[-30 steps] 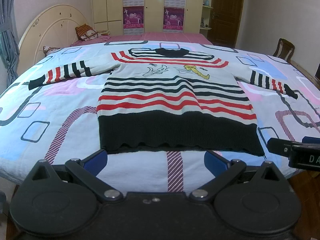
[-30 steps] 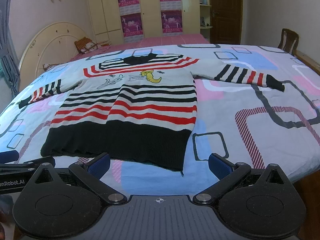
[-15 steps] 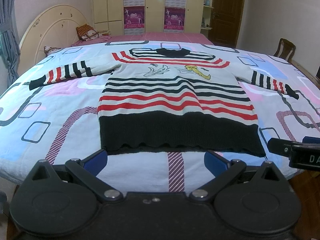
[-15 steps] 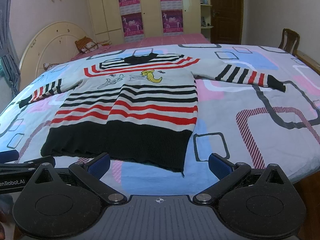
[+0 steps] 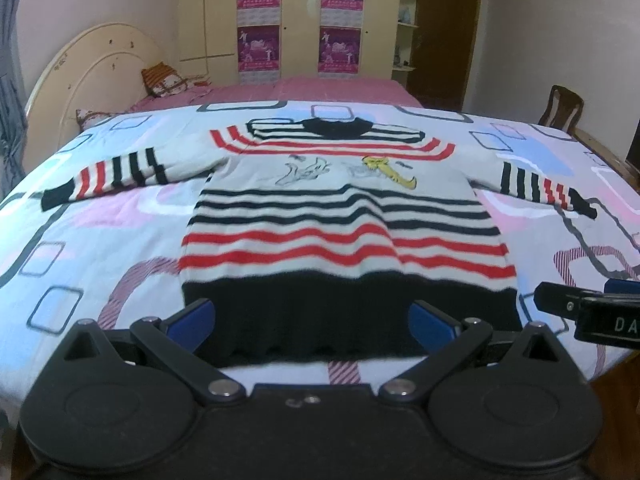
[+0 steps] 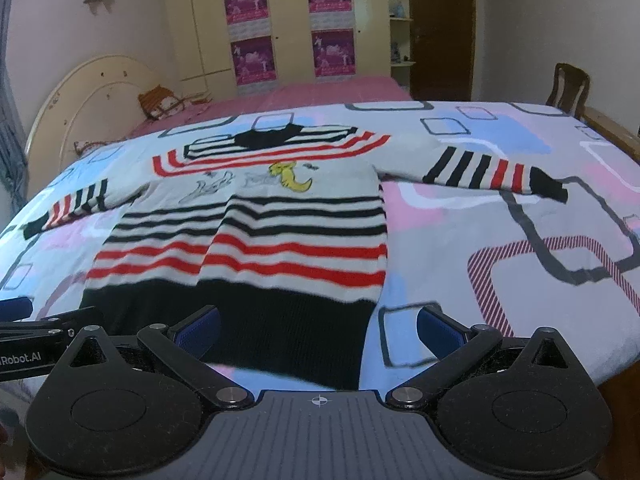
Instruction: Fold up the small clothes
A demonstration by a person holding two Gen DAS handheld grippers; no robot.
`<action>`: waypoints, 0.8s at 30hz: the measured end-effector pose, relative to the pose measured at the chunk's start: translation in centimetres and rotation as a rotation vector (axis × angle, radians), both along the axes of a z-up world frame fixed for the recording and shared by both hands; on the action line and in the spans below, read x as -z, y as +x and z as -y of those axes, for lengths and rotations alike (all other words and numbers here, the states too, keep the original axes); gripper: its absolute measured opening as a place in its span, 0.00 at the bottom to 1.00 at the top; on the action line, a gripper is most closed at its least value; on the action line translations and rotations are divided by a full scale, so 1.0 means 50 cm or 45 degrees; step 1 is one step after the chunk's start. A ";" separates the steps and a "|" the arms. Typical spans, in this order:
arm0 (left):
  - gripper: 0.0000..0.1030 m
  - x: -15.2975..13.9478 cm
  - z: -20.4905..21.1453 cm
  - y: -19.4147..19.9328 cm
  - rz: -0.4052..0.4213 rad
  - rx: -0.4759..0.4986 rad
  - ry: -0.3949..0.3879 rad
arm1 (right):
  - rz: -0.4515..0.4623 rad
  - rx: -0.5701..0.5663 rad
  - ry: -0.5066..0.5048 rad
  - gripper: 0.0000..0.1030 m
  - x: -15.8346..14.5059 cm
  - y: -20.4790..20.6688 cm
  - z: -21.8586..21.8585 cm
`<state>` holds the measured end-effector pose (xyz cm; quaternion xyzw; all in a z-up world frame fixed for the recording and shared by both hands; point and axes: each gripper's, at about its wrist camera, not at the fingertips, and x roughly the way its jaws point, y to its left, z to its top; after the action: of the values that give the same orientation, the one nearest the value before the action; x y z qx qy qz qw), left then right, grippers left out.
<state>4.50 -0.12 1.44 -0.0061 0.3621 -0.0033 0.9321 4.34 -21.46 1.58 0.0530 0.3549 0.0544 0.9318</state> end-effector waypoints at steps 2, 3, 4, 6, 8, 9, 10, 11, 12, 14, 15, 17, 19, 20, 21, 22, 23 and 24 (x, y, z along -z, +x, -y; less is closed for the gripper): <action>1.00 0.000 0.001 0.018 0.001 0.013 -0.005 | 0.003 0.013 -0.006 1.00 -0.002 0.017 -0.002; 1.00 0.000 0.002 0.028 0.001 0.022 -0.007 | 0.003 0.018 -0.006 1.00 -0.003 0.025 -0.002; 1.00 0.000 0.003 0.037 0.000 0.030 -0.008 | 0.004 0.024 -0.006 1.00 -0.004 0.032 -0.003; 1.00 0.002 0.003 0.056 -0.002 0.045 -0.008 | 0.005 0.038 -0.010 1.00 -0.006 0.051 -0.006; 1.00 0.004 0.002 0.076 -0.004 0.059 -0.010 | 0.003 0.050 -0.010 1.00 -0.005 0.068 -0.007; 1.00 0.004 0.001 0.086 -0.005 0.066 -0.010 | 0.004 0.056 -0.010 1.00 -0.005 0.076 -0.009; 1.00 0.005 0.001 0.096 -0.006 0.074 -0.011 | 0.003 0.062 -0.011 1.00 -0.005 0.085 -0.010; 1.00 0.006 0.000 0.105 -0.006 0.081 -0.012 | 0.001 0.069 -0.012 1.00 -0.004 0.095 -0.012; 1.00 0.007 -0.001 0.115 -0.008 0.087 -0.012 | -0.001 0.076 -0.012 1.00 -0.003 0.103 -0.014; 1.00 0.009 -0.005 0.135 -0.011 0.100 -0.012 | -0.006 0.091 -0.012 1.00 0.000 0.124 -0.018; 1.00 0.010 -0.008 0.147 -0.012 0.106 -0.012 | -0.007 0.097 -0.013 1.00 0.001 0.132 -0.020; 1.00 0.011 -0.013 0.166 -0.013 0.117 -0.016 | -0.009 0.112 -0.015 1.00 0.003 0.152 -0.023; 1.00 0.011 -0.019 0.187 -0.010 0.127 -0.019 | -0.011 0.127 -0.020 1.00 0.003 0.173 -0.028; 1.00 0.011 -0.022 0.195 -0.008 0.131 -0.021 | -0.011 0.133 -0.022 1.00 0.003 0.181 -0.031; 1.00 0.010 -0.025 0.206 -0.006 0.137 -0.025 | -0.010 0.138 -0.024 1.00 0.002 0.190 -0.033; 1.00 0.010 -0.027 0.215 -0.004 0.141 -0.029 | -0.007 0.144 -0.027 1.00 0.000 0.198 -0.036; 1.00 0.011 -0.030 0.224 -0.005 0.145 -0.033 | -0.003 0.151 -0.031 1.00 -0.002 0.207 -0.039; 1.00 0.011 -0.031 0.233 -0.005 0.149 -0.037 | 0.000 0.155 -0.034 1.00 -0.003 0.212 -0.040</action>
<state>16.17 1.45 0.89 0.0018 0.3636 -0.0631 0.9294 14.92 -19.47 1.72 0.0621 0.3516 -0.0070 0.9341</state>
